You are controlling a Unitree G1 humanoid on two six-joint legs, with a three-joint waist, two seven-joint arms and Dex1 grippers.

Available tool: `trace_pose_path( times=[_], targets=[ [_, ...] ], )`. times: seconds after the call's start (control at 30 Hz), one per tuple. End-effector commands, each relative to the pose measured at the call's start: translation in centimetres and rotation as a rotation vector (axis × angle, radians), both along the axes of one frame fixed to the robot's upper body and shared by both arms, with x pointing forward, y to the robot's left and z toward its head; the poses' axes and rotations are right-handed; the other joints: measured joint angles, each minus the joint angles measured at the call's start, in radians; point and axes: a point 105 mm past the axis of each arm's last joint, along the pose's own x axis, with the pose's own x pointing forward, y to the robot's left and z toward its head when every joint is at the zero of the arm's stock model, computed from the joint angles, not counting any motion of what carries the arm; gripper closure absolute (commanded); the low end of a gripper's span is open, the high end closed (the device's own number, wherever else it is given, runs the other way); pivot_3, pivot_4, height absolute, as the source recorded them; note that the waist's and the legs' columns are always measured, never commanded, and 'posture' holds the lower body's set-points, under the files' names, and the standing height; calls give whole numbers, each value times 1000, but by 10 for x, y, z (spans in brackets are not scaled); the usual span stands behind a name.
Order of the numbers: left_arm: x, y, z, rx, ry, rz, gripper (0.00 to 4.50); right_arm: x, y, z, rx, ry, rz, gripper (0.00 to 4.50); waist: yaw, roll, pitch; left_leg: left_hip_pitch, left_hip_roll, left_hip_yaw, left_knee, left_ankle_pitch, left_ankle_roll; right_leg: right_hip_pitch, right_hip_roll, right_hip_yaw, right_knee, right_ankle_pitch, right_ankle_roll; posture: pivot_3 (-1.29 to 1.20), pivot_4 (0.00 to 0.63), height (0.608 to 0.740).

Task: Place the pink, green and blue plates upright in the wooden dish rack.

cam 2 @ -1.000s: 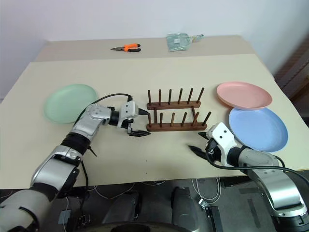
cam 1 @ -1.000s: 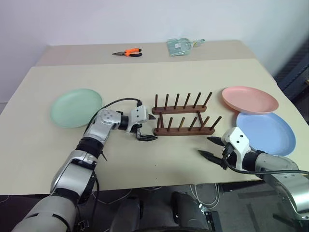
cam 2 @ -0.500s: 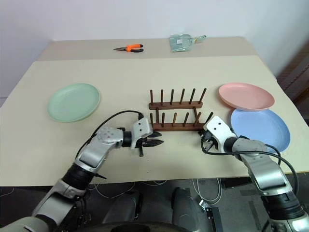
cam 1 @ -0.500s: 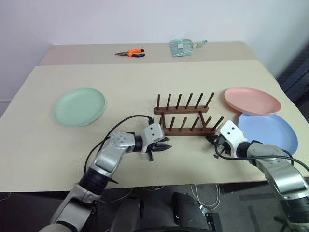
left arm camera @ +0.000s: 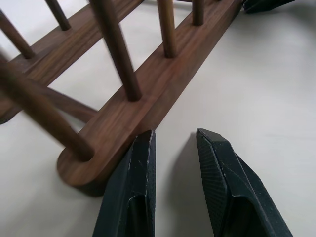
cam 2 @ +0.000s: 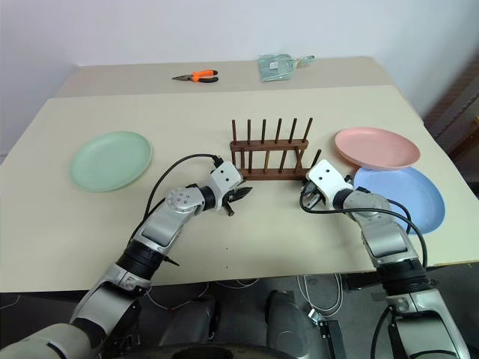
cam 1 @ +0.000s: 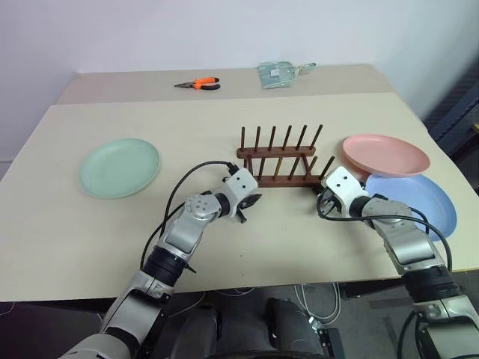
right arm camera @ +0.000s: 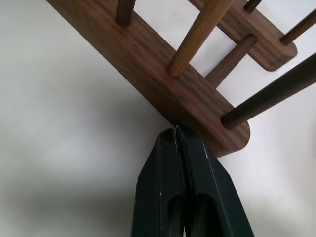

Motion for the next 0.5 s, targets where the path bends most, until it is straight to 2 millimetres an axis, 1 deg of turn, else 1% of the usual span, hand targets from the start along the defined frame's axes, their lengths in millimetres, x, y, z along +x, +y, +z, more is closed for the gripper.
trace_pose_path(
  times=[0.03, 0.07, 0.1, 0.17, 0.23, 0.27, 0.3, 0.33, 0.37, 0.4, 0.43, 0.5],
  targets=[
    [6, 17, -16, 45, 36, 66, 3236, 3, 0, 11, 28, -19, 17, 4256, 0, 0, 0, 0, 0, 0, 0, 0, 0, 0, 0, 0, 0, 0, 0, 0, 150, 740],
    [5, 17, -15, 44, 35, 64, 3245, 1, 0, 12, 28, -14, 28, 3963, 0, 0, 0, 0, 0, 0, 0, 0, 0, 0, 0, 0, 0, 0, 0, 0, 150, 740],
    [2, 15, -14, 43, 30, 47, 3245, -6, 1, 17, 8, -13, 78, 3681, 0, 0, 0, 0, 0, 0, 0, 0, 0, 0, 0, 0, 0, 0, 0, 0, 150, 740],
    [-8, 10, -7, 16, 20, -16, 3245, -20, 2, 34, -22, -34, 156, 2695, 0, 1, 0, 0, 0, 0, 0, 0, 0, 0, 0, 0, 0, 0, 0, 0, 150, 740],
    [-21, 6, 8, -51, 0, -93, 3245, -28, -9, 67, -55, -96, 158, 1762, -4, 2, 1, -1, 0, 0, -2, 0, 0, -2, 0, 0, 0, 0, 0, 0, 150, 740],
    [-28, 5, 16, -82, -10, -132, 3245, -30, -16, 83, -71, -131, 142, 1192, -8, 3, 1, -2, 0, 0, -2, 0, 0, -2, 0, 1, -1, 0, -1, 0, 150, 740],
    [-34, 5, 21, -103, -19, -163, 3245, -32, -22, 97, -83, -158, 129, 621, -11, 4, 2, -3, 0, 1, -2, 0, 0, -3, 0, 1, -1, 0, -1, 0, 150, 740],
    [-37, 6, 25, -114, -27, -179, 3245, -34, -26, 105, -92, -175, 120, 153, -12, 3, 2, -3, 0, 1, -2, 0, 0, -3, 0, 1, -1, 1, -1, 0, 150, 740],
    [-38, 7, 27, -114, -34, -180, 3245, -36, -32, 111, -118, -187, 112, 70, -12, 3, 2, -3, 0, 0, -2, 0, 0, -3, 0, 1, -1, 1, -1, 0, 150, 740],
    [-37, 8, 27, -113, -33, -177, 3245, -36, -45, 113, -186, -197, 87, 70, -11, 3, 2, -3, 0, 0, -1, 0, 0, -3, 0, 1, -1, 0, -1, 0, 150, 740],
    [-37, 8, 26, -108, -32, -179, 3245, -35, -57, 113, -247, -199, 59, 70, -9, 3, 1, -3, 0, 0, -1, 0, 0, -2, 0, 0, -1, -1, 1, 0, 150, 740],
    [-38, 8, 25, -100, -34, -189, 3245, -33, -75, 110, -348, -196, 19, 70, -8, 2, 1, -2, 0, 0, -1, 0, 0, -1, 0, 0, -2, -3, -1, 0, 150, 740]
  ],
)
